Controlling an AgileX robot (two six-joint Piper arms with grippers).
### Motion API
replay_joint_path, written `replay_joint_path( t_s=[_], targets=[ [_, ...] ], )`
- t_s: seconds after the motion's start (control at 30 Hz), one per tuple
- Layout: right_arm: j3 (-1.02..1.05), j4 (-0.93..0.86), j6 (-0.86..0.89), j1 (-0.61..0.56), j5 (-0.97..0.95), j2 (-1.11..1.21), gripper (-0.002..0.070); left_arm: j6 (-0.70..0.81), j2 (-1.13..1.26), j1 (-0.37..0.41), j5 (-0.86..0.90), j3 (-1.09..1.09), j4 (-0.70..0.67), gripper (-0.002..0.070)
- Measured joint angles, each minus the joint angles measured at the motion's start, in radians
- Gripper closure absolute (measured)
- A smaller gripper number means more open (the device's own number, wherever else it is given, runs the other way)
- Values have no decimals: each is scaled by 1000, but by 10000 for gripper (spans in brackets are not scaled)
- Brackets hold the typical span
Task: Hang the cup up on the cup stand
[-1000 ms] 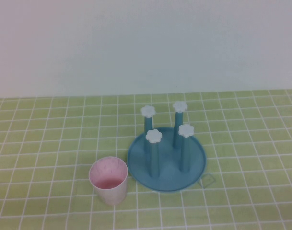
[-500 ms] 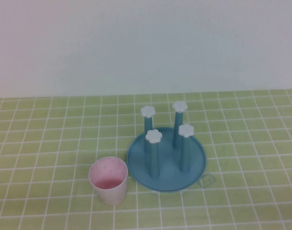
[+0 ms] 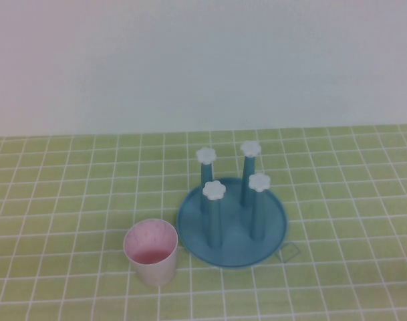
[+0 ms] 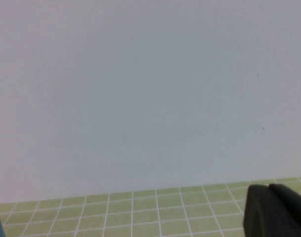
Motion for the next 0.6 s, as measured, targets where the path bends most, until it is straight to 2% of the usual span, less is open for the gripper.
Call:
replay_joint_path(
  t_s=[0.2, 0.33, 0.43, 0.5, 0.6],
  targets=[
    [-166, 0, -5, 0, 211, 0, 678, -109, 85, 0, 287, -194, -51, 675],
    [-251, 0, -7, 0, 292, 55, 678, -112, 123, 0, 310, -197, -53, 675],
    [-298, 7, -5, 0, 321, 112, 678, -179, 155, 0, 331, -178, -104, 675],
    [-327, 26, -2, 0, 351, 148, 678, -230, 185, 0, 397, -196, -160, 675],
    [-357, 63, -4, 0, 402, 207, 678, -231, 253, 0, 569, -264, -210, 674]
  ],
)
